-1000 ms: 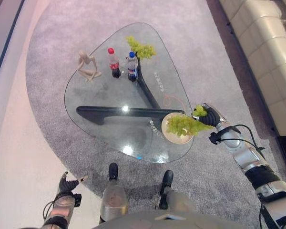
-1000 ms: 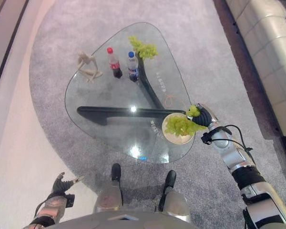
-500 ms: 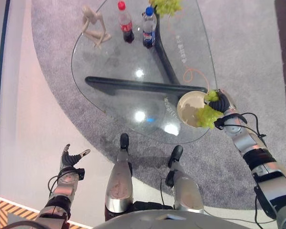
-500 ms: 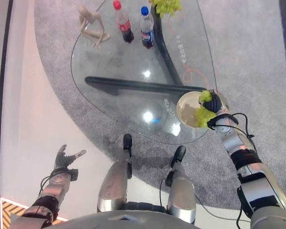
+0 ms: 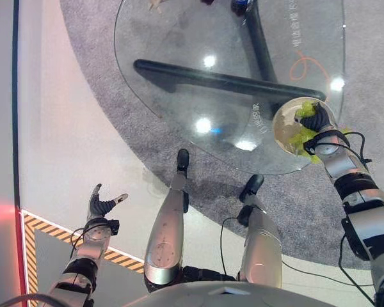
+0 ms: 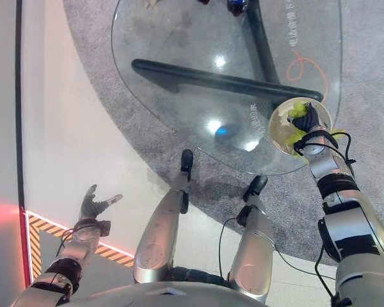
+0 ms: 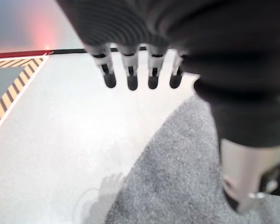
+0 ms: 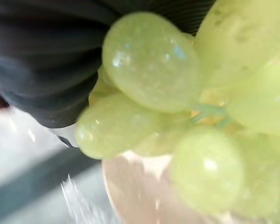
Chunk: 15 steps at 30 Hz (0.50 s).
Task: Pick up fruits into the plate
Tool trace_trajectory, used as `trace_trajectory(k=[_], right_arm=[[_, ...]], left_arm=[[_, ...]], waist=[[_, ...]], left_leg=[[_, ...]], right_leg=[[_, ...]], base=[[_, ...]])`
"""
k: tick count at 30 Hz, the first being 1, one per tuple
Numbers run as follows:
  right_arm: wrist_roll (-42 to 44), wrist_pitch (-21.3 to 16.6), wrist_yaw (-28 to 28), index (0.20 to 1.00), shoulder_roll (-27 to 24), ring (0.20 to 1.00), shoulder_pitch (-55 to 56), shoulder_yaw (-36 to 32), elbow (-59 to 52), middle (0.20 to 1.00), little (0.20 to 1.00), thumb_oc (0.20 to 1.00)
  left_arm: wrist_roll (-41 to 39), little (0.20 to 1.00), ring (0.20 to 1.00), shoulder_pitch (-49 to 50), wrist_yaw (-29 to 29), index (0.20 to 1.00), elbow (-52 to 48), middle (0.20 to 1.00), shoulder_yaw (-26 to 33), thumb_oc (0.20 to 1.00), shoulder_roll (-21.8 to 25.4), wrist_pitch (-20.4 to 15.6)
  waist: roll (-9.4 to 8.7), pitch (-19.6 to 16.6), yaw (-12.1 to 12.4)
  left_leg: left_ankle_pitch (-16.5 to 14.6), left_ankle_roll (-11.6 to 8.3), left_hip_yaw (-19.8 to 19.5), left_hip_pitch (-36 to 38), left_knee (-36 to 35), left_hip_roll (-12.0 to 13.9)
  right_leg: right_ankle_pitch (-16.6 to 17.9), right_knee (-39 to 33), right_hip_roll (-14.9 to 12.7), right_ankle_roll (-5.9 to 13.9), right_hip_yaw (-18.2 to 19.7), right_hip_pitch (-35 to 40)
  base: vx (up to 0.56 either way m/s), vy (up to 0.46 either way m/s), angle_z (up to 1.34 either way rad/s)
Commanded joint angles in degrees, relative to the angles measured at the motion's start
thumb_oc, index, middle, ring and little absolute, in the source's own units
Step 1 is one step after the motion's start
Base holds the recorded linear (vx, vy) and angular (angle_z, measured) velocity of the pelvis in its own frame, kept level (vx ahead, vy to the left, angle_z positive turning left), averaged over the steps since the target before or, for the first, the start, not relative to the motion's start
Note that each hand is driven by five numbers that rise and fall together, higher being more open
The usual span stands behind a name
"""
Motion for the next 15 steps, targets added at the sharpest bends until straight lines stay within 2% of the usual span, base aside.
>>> trace_trajectory(k=[1,2,3,4,5,7,8,10,12,15], right_arm=[[2.0,5.5,4.4,0.200,-3.1,0.200,0.6,2.8,5.7,0.200,0.200,0.200],[2.5,6.3,4.2,0.316,-2.8,0.316,0.5,2.8,6.8,0.316,0.316,0.316],[2.1,6.7,2.9,0.884,-2.5,0.884,0.3,2.4,8.0,0.884,0.884,0.884],[1.9,7.5,2.5,1.000,-2.4,1.000,0.2,2.2,8.3,1.000,1.000,1.000],[1.8,9.8,2.2,1.000,-2.2,1.000,-0.2,1.8,8.8,1.000,1.000,1.000],[1.6,11.7,0.5,1.000,-2.0,1.000,-0.8,1.3,9.9,1.000,1.000,1.000],[2.3,12.6,-2.7,1.000,-2.0,1.000,-1.1,0.8,10.5,1.000,1.000,1.000],[2.0,12.1,-5.5,1.000,-2.0,1.000,-1.3,-0.2,10.8,1.000,1.000,1.000],[0.4,8.7,-12.0,1.000,-2.1,1.000,-1.5,-1.4,10.3,1.000,1.000,1.000],[-2.5,6.0,-15.7,1.000,-2.5,1.000,-1.9,-1.3,8.2,1.000,1.000,1.000]], left_arm=[[-0.7,1.000,1.000,1.1,0.3,1.000,-0.5,1.000,-2.3,1.000,1.7,-0.2],[-0.6,1.000,1.000,0.8,0.5,1.000,-0.6,1.000,-2.4,1.000,1.8,-0.2],[-0.8,1.000,1.000,0.4,0.8,1.000,-0.8,1.000,-2.7,1.000,1.8,0.0],[-1.1,1.000,1.000,0.3,0.6,1.000,-0.8,1.000,-2.8,1.000,1.7,0.1],[-1.1,1.000,1.000,0.2,0.3,1.000,-1.0,1.000,-3.0,1.000,1.6,0.1],[-1.3,1.000,1.000,0.0,0.3,1.000,-1.5,1.000,-3.5,1.000,1.5,0.5],[-1.3,1.000,1.000,-0.2,0.4,1.000,-1.7,1.000,-4.0,1.000,1.6,1.3],[-1.3,1.000,1.000,-0.1,1.0,1.000,-1.7,1.000,-4.3,1.000,1.4,1.9],[-1.3,1.000,1.000,0.5,1.6,1.000,-0.8,1.000,-4.5,1.000,1.1,3.1],[-0.9,1.000,1.000,1.4,2.0,1.000,0.0,1.000,-4.2,1.000,0.7,3.7]], waist=[[2.80,-1.2,-0.1],[2.83,-1.2,0.0],[2.97,-1.2,0.1],[3.04,-1.2,0.2],[3.34,-1.2,0.3],[3.68,-1.2,0.3],[3.88,-1.2,0.3],[4.11,-1.2,0.2],[4.52,-1.2,0.0],[4.74,-1.2,-0.4]], left_leg=[[-8.1,2.69,0.7,-2.1,5.6,-5.9],[-8.1,2.73,0.7,-2.2,5.7,-5.9],[-8.0,2.75,0.6,-2.2,5.8,-6.0],[-8.1,2.74,0.5,-2.1,5.9,-6.0],[-8.1,2.83,0.4,-2.1,6.0,-6.1],[-8.1,2.84,0.5,-2.1,6.2,-6.1],[-8.1,2.87,0.7,-1.9,6.2,-6.1],[-8.0,2.95,0.7,-1.7,6.0,-6.1],[-8.1,3.07,0.9,-1.3,5.8,-6.2],[-8.1,3.12,1.2,-1.2,5.8,-6.2]], right_leg=[[-5.4,8.1,3.0,-2.12,-1.4,-3.4],[-5.3,8.1,3.0,-2.13,-1.5,-3.4],[-5.3,8.1,2.8,-2.12,-1.5,-3.3],[-5.3,8.1,2.8,-2.11,-1.5,-3.3],[-5.3,8.4,2.7,-2.10,-1.5,-3.2],[-5.2,8.5,2.5,-2.05,-1.5,-3.3],[-5.0,8.5,2.5,-2.01,-1.4,-3.3],[-5.0,8.5,2.6,-1.98,-1.3,-3.2],[-5.0,8.6,2.7,-1.96,-1.2,-3.1],[-4.9,8.8,2.8,-1.98,-0.8,-3.3]], base=[[0.02,-0.040,0.09],[0.01,-0.036,0.09],[0.02,-0.028,0.08],[0.03,-0.018,0.04],[0.03,-0.008,0.02],[0.00,0.000,0.00],[0.00,0.000,0.00],[0.00,0.000,0.00],[0.00,0.000,0.00],[0.01,0.032,0.00]])
